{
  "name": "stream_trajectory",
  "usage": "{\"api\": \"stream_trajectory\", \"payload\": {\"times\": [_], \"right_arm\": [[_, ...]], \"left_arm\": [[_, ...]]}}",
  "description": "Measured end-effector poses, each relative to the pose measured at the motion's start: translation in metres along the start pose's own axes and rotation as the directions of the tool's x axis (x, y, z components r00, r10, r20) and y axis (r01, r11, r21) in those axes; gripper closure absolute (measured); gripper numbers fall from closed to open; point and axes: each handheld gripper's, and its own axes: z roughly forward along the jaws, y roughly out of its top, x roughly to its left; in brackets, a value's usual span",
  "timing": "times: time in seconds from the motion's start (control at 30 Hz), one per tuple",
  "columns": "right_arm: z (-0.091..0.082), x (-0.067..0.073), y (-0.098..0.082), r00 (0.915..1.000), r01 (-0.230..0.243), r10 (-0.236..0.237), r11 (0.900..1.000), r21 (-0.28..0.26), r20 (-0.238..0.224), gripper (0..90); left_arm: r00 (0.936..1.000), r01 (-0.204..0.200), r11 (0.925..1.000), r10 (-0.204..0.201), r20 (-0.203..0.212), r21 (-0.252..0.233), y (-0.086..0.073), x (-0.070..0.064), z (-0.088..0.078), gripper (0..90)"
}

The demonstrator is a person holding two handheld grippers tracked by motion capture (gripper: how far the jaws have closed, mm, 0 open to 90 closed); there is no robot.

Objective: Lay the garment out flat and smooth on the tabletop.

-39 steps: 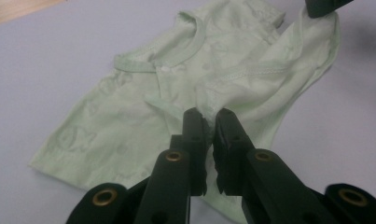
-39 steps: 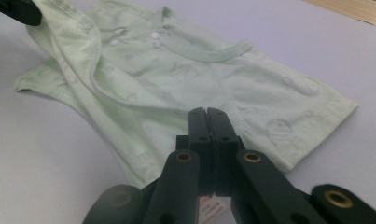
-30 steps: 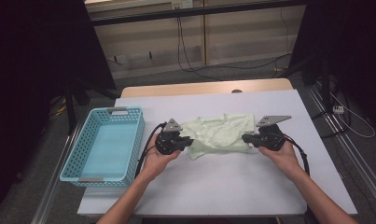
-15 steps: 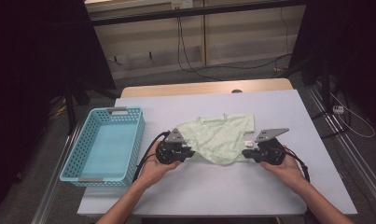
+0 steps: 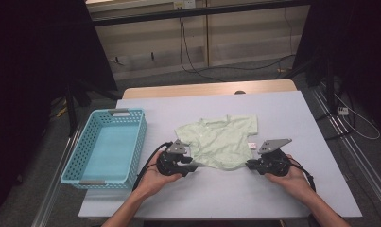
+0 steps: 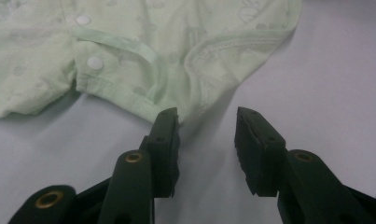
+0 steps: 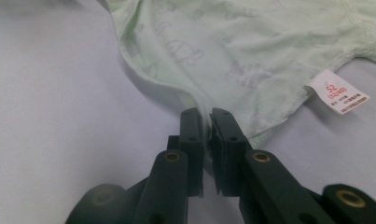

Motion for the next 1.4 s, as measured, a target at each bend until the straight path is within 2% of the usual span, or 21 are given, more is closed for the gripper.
{"api": "stream_trajectory", "payload": {"times": [0.07, 0.1, 0.17, 0.2, 0.27, 0.4, 0.53, 0.57, 0.6, 0.63, 0.67, 0.77, 0.83, 0.9, 0.97, 1.03, 1.1, 1.17, 1.3, 1.4], "right_arm": [[0.000, 0.001, -0.001, 1.0000, 0.006, -0.006, 1.000, 0.001, -0.001, 81.6], [-0.001, 0.001, -0.001, 1.0000, 0.005, -0.005, 1.000, -0.003, -0.007, 80.5], [-0.002, 0.002, 0.000, 1.0000, 0.005, -0.005, 1.000, -0.008, -0.007, 77.8], [-0.002, 0.002, 0.000, 0.9999, 0.008, -0.008, 1.000, -0.014, -0.008, 76.0], [-0.004, 0.004, 0.001, 0.9999, 0.011, -0.011, 1.000, -0.022, -0.006, 71.4], [-0.004, 0.007, 0.007, 0.9997, 0.019, -0.020, 0.999, -0.048, -0.011, 69.2], [0.000, 0.009, 0.010, 0.9990, 0.036, -0.037, 0.998, -0.057, -0.026, 72.3], [0.001, 0.009, 0.010, 0.9988, 0.038, -0.039, 0.998, -0.052, -0.030, 72.2], [0.001, 0.010, 0.011, 0.9987, 0.039, -0.041, 0.998, -0.044, -0.030, 72.3], [0.002, 0.010, 0.010, 0.9988, 0.038, -0.039, 0.999, -0.039, -0.031, 74.1], [0.002, 0.009, 0.010, 0.9986, 0.034, -0.036, 0.999, -0.036, -0.038, 76.2], [0.002, 0.008, 0.008, 0.9982, 0.027, -0.028, 0.999, -0.029, -0.053, 80.8], [0.002, 0.008, 0.007, 0.9976, 0.027, -0.028, 0.999, -0.022, -0.063, 82.4], [0.002, 0.009, 0.006, 0.9976, 0.028, -0.029, 0.999, -0.015, -0.063, 81.0], [0.003, 0.010, 0.005, 0.9979, 0.036, -0.036, 0.999, -0.008, -0.054, 78.7], [0.004, 0.010, 0.003, 0.9977, 0.041, -0.041, 0.999, 0.005, -0.053, 77.9], [0.004, 0.010, 0.002, 0.9978, 0.039, -0.038, 0.999, 0.009, -0.054, 76.5], [0.004, 0.009, 0.002, 0.9978, 0.035, -0.035, 0.999, 0.006, -0.056, 74.5], [0.004, 0.010, 0.002, 0.9974, 0.031, -0.031, 0.999, 0.006, -0.065, 69.8], [0.002, 0.010, 0.003, 0.9977, 0.033, -0.033, 0.999, -0.001, -0.058, 64.7]], "left_arm": [[0.9998, -0.005, 1.0000, 0.005, -0.022, -0.002, 0.001, -0.001, -0.003, 55.9], [0.9999, 0.010, 0.9996, -0.011, -0.012, -0.027, 0.001, 0.000, -0.004, 54.9], [0.9993, 0.024, 0.9981, -0.026, -0.026, -0.056, 0.003, 0.002, -0.007, 54.7], [0.9991, 0.027, 0.9976, -0.029, -0.031, -0.064, 0.004, 0.003, -0.008, 55.2], [0.9969, 0.049, 0.9932, -0.055, -0.056, -0.106, 0.007, 0.006, -0.009, 63.4], [0.9963, 0.069, 0.9889, -0.075, -0.042, -0.132, 0.017, 0.011, -0.001, 64.1], [0.9979, 0.057, 0.9948, -0.059, -0.027, -0.085, 0.017, 0.008, 0.010, 64.0], [0.9988, 0.045, 0.9967, -0.046, -0.018, -0.067, 0.016, 0.006, 0.011, 67.6], [0.9990, 0.040, 0.9972, -0.041, -0.016, -0.064, 0.016, 0.005, 0.012, 75.9], [0.9989, 0.046, 0.9972, -0.046, -0.001, -0.058, 0.017, 0.004, 0.011, 80.2], [0.9995, 0.032, 0.9980, -0.031, 0.006, -0.054, 0.017, 0.003, 0.009, 84.1], [0.9997, 0.009, 0.9987, -0.007, 0.025, -0.051, 0.016, -0.001, 0.004, 88.4], [0.9997, -0.004, 0.9987, 0.006, 0.026, -0.051, 0.014, -0.003, 0.002, 88.7], [0.9992, -0.031, 0.9991, 0.032, 0.023, -0.029, 0.011, -0.004, 0.000, 88.6], [0.9993, -0.033, 0.9993, 0.033, 0.019, -0.021, 0.007, -0.006, -0.002, 87.1], [0.9982, -0.056, 0.9984, 0.056, 0.022, 0.002, 0.005, -0.006, -0.005, 84.9], [0.9983, -0.050, 0.9988, 0.050, 0.030, -0.003, 0.001, -0.007, -0.006, 83.0], [0.9978, -0.058, 0.9982, 0.058, 0.034, 0.016, -0.002, -0.008, -0.006, 81.1], [0.9960, -0.056, 0.9983, 0.055, 0.071, 0.016, -0.005, -0.010, -0.004, 78.1], [0.9904, -0.066, 0.9978, 0.065, 0.122, 0.005, -0.004, -0.013, -0.006, 75.9]]}}
